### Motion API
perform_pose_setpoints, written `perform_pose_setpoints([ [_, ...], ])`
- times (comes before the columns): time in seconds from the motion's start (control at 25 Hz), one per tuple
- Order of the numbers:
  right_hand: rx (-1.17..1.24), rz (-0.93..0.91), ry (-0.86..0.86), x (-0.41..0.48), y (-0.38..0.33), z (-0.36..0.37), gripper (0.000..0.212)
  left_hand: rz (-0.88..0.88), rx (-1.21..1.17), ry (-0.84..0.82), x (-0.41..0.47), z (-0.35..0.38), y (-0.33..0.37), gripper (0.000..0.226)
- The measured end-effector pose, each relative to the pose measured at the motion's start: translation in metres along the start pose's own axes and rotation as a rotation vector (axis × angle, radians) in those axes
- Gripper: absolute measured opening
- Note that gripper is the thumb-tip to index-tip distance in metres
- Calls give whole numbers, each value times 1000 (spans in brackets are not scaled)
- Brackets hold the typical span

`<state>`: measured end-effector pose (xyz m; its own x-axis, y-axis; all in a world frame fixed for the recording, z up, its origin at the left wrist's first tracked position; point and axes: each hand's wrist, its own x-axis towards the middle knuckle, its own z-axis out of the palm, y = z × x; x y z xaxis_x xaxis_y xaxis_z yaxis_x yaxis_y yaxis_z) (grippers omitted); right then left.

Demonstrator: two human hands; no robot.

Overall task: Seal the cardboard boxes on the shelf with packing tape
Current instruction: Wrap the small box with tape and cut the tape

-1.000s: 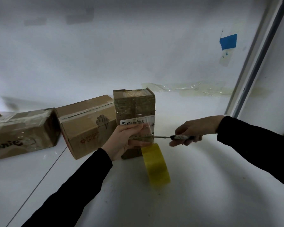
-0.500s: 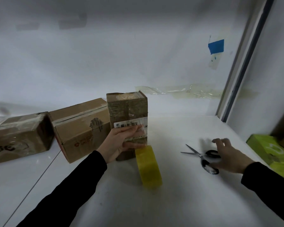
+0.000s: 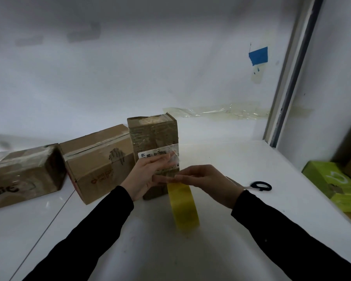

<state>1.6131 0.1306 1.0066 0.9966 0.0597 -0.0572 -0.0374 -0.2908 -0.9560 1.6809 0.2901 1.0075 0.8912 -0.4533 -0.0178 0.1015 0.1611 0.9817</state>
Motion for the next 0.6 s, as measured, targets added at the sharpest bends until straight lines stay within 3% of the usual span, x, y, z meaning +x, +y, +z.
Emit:
perform_pose_setpoints([
  [0.28,88,-137,184,-5,10,11,1,-5,0,-8,1,3,-4,20],
  [0.44,123,-248,201,-17,15,17,7,0,28,55,2,7,-8,16],
  [0.52,245,-284,233,-34,12,17,2,8,36,95,2,4,-9,13],
  [0.6,347,-315,267,-60,6,13,12,-4,32,128,2,0,-10,11],
])
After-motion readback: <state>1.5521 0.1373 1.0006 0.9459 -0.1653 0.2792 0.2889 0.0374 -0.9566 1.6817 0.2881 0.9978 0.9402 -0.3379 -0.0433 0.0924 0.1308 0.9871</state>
